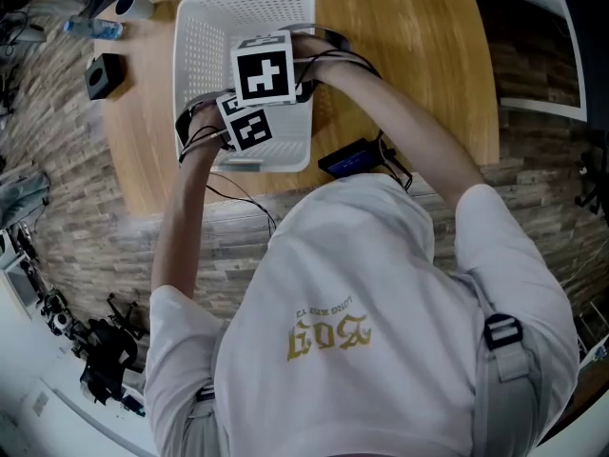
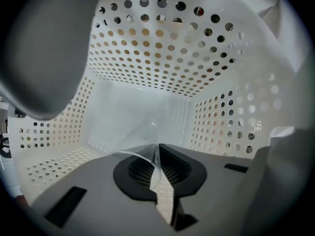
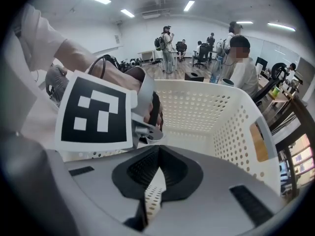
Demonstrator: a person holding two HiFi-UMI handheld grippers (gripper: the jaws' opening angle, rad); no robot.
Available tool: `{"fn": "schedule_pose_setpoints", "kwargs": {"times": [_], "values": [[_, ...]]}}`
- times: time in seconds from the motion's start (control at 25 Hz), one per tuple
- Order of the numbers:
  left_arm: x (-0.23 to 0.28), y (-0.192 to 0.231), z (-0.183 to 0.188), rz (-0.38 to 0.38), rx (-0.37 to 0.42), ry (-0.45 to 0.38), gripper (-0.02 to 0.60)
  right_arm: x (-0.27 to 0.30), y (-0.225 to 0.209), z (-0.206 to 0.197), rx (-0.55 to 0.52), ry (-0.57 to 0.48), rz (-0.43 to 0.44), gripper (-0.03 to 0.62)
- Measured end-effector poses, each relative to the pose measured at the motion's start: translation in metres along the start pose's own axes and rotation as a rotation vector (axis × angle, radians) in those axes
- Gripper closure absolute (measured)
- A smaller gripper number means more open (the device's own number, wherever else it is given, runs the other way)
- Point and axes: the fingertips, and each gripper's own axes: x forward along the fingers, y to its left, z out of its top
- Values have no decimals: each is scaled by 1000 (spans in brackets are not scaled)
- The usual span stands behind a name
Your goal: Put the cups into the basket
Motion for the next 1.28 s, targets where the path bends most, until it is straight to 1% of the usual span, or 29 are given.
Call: {"fn": "schedule_pose_setpoints", "kwargs": {"times": [0.16,0.36,0.44,0.56,0.64,0.8,0.92,1.08,1.28], "values": [[-4,-3,-2,-10,10,13,557,-1,1,8,24,-50,39,585],[-2,-4,-3,-30,40,43,557,1,1,-1,24,-7,37,585],[-2,-6,-6,-36,42,51,557,0,0,3,38,-32,45,585],[-2,-9,-10,-30,52,59,557,-4,-3,11,86,-92,75,585],[-2,-12,-13,-21,66,73,557,-6,-4,12,101,-107,82,585],[-1,-16,-11,3,121,116,557,-4,-2,9,88,-88,70,585],[2,-17,-8,-1,160,150,557,-5,-5,10,108,-97,67,585],[2,-17,-5,-24,169,165,557,-5,-5,10,109,-94,62,585],[3,-17,-5,-19,197,184,557,-2,-6,8,99,-68,50,585]]}}
